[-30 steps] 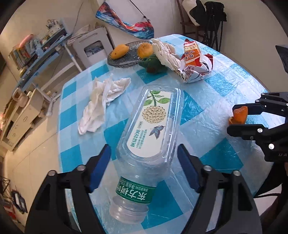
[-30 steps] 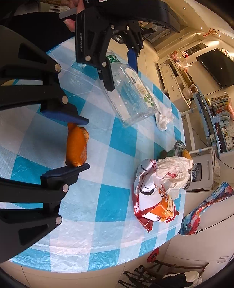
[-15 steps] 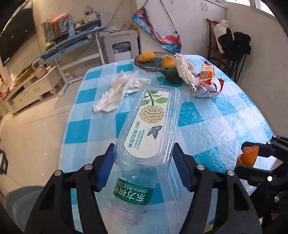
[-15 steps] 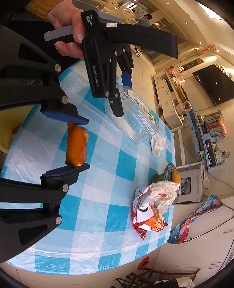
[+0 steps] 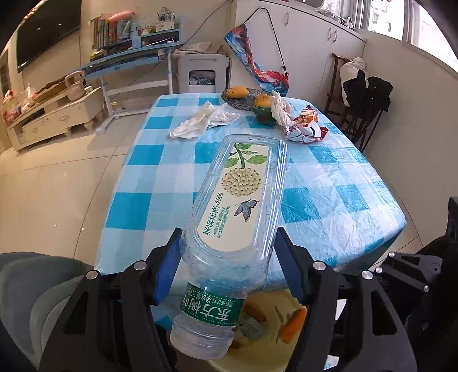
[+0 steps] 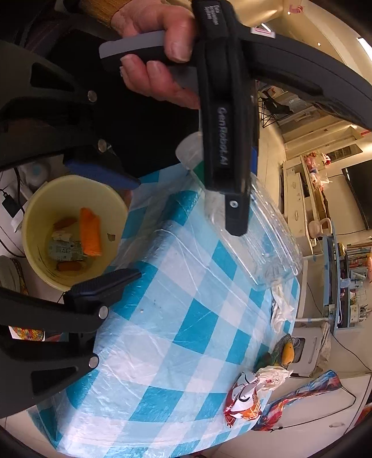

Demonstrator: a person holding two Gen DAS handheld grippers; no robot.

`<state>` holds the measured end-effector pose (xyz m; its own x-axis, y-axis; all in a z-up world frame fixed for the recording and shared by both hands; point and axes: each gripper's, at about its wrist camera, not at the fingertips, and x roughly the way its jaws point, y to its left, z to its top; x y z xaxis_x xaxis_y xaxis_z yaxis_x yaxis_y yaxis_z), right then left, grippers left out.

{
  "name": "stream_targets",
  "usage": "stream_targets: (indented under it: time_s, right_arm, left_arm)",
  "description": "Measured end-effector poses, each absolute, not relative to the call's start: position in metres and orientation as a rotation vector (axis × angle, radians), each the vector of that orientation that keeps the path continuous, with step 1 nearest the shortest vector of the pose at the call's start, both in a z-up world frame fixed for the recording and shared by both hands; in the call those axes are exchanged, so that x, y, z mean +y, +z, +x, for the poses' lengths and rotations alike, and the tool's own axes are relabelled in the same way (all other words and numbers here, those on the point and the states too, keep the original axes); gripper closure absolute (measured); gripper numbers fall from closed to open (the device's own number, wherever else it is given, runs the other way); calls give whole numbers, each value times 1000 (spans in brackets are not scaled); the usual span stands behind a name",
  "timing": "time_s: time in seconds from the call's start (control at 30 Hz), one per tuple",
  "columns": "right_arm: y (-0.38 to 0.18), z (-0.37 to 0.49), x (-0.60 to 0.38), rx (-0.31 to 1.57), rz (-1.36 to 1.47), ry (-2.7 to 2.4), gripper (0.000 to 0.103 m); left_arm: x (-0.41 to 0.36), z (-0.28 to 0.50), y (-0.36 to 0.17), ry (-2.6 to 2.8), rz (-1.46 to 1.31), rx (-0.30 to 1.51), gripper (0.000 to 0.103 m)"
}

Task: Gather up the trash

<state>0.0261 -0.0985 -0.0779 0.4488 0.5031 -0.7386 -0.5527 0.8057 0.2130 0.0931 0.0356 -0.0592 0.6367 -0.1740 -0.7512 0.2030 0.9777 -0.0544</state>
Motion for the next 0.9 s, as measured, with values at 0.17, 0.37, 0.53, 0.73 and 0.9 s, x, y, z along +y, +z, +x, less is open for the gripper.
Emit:
stream_targets:
  time_s: [0.17,0.37,0.53,0.73,0.9]
  right_arm:
    - [-67,22,-118,827,5,579,34]
    - [-68,27,-141,774,68,433,28]
    - [-65,26,-153,727,85,339,22]
    - [-63,22,-149,679,26,276,19]
    - [-62,17,-135,633,-56,232,15]
  left_arm:
    - [38,64,-69,-219,31,880,41]
    - [26,31,-103,-307,77,1019,41]
    - [15,16,-120,-325,175,1037,37]
    - [31,30,-85,-174,153,805,14]
    - [57,41,-70,-22,71,665,11]
